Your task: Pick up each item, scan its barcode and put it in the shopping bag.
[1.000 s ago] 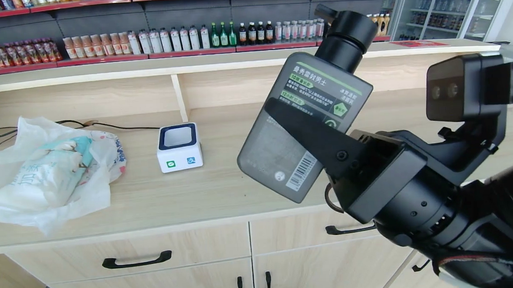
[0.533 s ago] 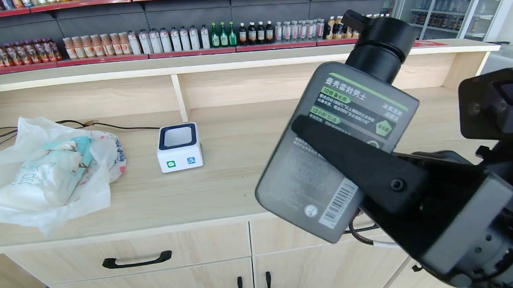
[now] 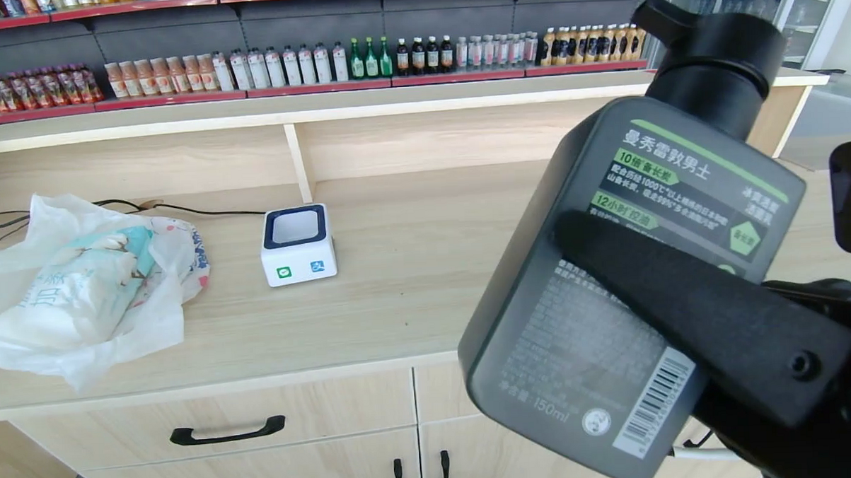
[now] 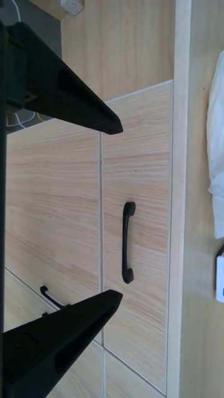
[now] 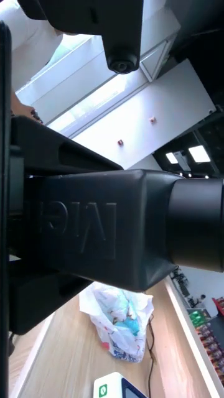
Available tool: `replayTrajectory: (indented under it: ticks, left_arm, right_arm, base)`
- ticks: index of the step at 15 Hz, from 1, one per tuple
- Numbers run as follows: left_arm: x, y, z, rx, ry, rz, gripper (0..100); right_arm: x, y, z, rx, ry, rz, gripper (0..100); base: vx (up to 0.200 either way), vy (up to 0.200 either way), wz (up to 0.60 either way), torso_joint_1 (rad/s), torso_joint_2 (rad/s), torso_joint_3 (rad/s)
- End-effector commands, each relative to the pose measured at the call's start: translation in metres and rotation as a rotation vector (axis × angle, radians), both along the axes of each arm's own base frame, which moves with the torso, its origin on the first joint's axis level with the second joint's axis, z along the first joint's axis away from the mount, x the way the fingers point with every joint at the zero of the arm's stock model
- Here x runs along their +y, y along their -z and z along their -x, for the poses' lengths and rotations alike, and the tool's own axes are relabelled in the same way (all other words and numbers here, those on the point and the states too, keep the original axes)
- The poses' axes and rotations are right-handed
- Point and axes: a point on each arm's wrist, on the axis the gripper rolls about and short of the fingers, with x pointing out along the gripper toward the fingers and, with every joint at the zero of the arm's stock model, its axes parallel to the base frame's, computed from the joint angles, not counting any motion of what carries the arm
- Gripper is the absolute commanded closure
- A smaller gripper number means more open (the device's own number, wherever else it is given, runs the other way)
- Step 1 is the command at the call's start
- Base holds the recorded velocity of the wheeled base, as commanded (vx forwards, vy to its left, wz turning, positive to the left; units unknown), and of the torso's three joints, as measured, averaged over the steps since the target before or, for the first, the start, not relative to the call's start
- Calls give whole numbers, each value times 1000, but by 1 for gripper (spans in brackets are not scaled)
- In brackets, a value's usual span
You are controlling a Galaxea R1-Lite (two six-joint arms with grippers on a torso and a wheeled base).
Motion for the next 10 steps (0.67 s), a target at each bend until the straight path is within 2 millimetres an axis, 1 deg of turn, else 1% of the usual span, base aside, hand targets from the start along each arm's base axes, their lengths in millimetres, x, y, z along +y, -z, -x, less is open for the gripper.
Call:
replayTrajectory:
  ticks: [1, 6, 9, 10]
  left_arm:
    - [0, 0, 0, -1, 0, 0, 0]
    - [0, 0, 0, -1, 0, 0, 0]
    - [0, 0, 0, -1, 0, 0, 0]
    - [0, 0, 0, -1, 0, 0, 0]
  right_arm:
    - [-1, -2, -1, -4, 4, -7, 100]
    - [0, -1, -1, -9, 10, -2, 100]
    - [2, 2, -3, 3, 59, 5, 100]
    - [2, 0, -4, -12, 70, 1, 100]
  base:
    - [0, 0, 0, 0, 0, 0]
    - [0, 0, 0, 0, 0, 0]
    - [0, 0, 0, 0, 0, 0]
    - [0, 0, 0, 0, 0, 0]
